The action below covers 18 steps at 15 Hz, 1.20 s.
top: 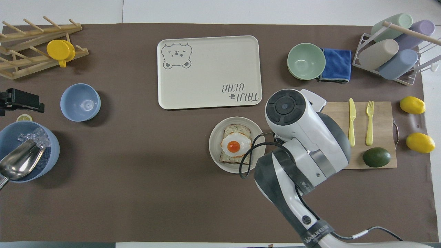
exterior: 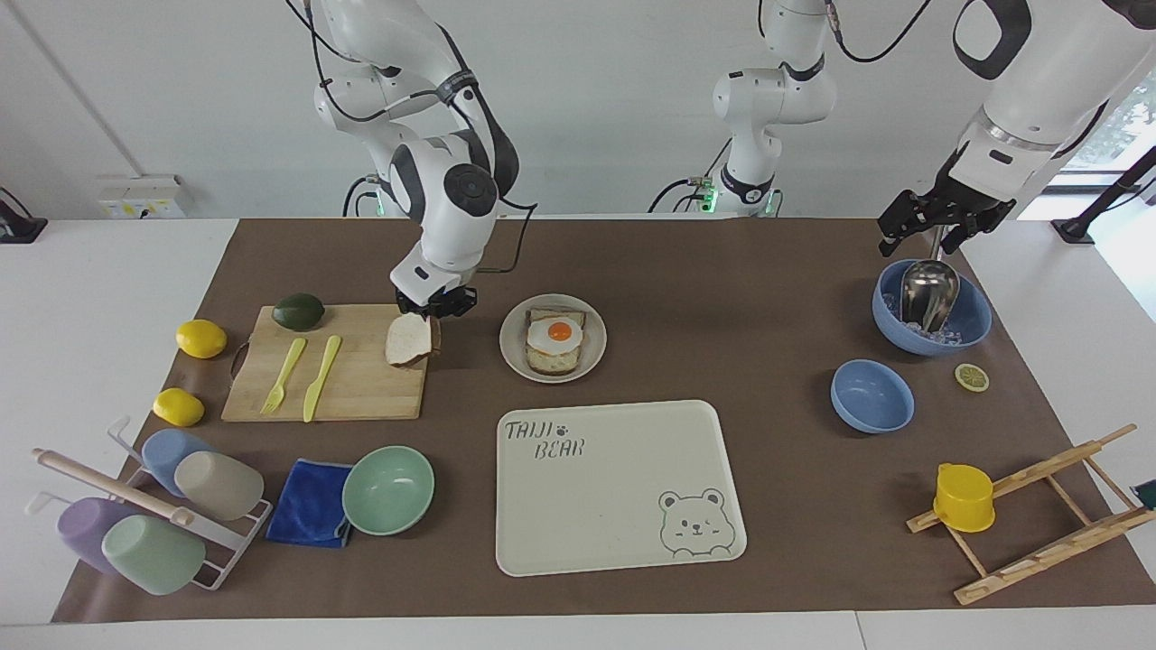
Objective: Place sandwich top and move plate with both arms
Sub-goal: 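Lower the bread slice onto the egg-topped bread with the right gripper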
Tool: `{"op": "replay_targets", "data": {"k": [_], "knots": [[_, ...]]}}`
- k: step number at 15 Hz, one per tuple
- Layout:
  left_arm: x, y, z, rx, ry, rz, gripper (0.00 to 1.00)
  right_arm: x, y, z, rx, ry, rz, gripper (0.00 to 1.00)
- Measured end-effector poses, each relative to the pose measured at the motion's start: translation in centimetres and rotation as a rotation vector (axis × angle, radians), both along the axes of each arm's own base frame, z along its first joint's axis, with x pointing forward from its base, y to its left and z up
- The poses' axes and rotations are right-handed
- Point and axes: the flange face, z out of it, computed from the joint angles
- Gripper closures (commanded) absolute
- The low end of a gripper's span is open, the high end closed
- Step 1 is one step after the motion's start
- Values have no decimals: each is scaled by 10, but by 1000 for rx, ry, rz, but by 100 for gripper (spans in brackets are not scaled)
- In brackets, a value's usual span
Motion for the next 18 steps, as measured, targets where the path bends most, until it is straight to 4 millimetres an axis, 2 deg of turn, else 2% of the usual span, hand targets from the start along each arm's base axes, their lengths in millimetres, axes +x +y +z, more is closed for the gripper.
{"op": "replay_targets", "data": {"k": [3,6,10,13,18], "knots": [[-1,0,-3,0,7,0,0,-16,61,17,26,-33,2,100],[-2,0,-6,0,12,0,0,-39,106,5,48,-43,-59,100],[-6,0,-8,-1,17,0,0,-47,131,-19,50,-57,-81,100],[-7,1,-7,-1,15,0,0,-46,140,-35,53,-67,-89,100],[-7,1,-7,-1,15,0,0,-44,142,-35,63,-78,-88,100]]}}
